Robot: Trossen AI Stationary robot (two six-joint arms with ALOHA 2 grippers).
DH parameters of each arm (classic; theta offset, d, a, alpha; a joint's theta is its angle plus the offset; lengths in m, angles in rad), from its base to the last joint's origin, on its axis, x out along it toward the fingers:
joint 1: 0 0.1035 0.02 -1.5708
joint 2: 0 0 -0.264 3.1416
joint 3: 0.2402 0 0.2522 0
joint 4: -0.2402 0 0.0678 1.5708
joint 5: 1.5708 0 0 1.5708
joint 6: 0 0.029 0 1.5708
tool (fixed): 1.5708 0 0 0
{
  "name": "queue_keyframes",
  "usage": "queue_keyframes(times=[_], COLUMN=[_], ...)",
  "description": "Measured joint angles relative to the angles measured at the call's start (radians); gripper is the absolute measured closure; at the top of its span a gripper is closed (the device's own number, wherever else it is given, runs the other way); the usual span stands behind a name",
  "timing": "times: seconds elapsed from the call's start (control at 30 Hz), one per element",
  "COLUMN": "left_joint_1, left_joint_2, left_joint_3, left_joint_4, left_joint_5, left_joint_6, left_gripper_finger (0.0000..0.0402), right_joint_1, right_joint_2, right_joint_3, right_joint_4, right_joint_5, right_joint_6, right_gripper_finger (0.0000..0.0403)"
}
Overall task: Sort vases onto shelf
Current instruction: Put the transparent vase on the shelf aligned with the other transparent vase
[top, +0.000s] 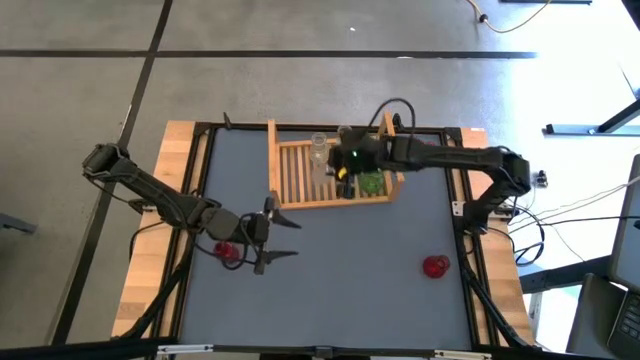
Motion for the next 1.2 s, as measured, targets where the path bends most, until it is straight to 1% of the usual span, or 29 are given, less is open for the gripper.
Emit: queue_keyframes(times=[0.13,0.33,0.8,1.07,1.2], left_joint_1=[0.019,0.041,0.056,0.056,0.056], left_joint_2=[0.000,0.000,0.000,0.000,0.000], left_joint_3=[0.000,0.000,0.000,0.000,0.000], left_joint_4=[-0.003,-0.002,-0.002,-0.002,-0.002], left_joint_5=[0.006,0.011,0.011,0.011,0.011], left_joint_6=[0.000,0.001,0.000,-0.001,-0.001], left_gripper_finger=[0.0107,0.0107,0.0107,0.0107,0.0107], right_joint_1=[-0.069,-0.113,-0.112,-0.112,-0.111], right_joint_2=[0.044,0.100,0.196,0.199,0.199], right_joint_3=[0.000,-0.001,0.000,0.001,0.000], right_joint_4=[0.023,0.031,0.089,0.108,0.109], right_joint_5=[-0.061,-0.076,-0.065,-0.064,-0.035], right_joint_6=[-0.022,-0.048,-0.069,-0.069,-0.058], right_gripper_finger=[0.0276,0.0276,0.0276,0.0276,0.0274])
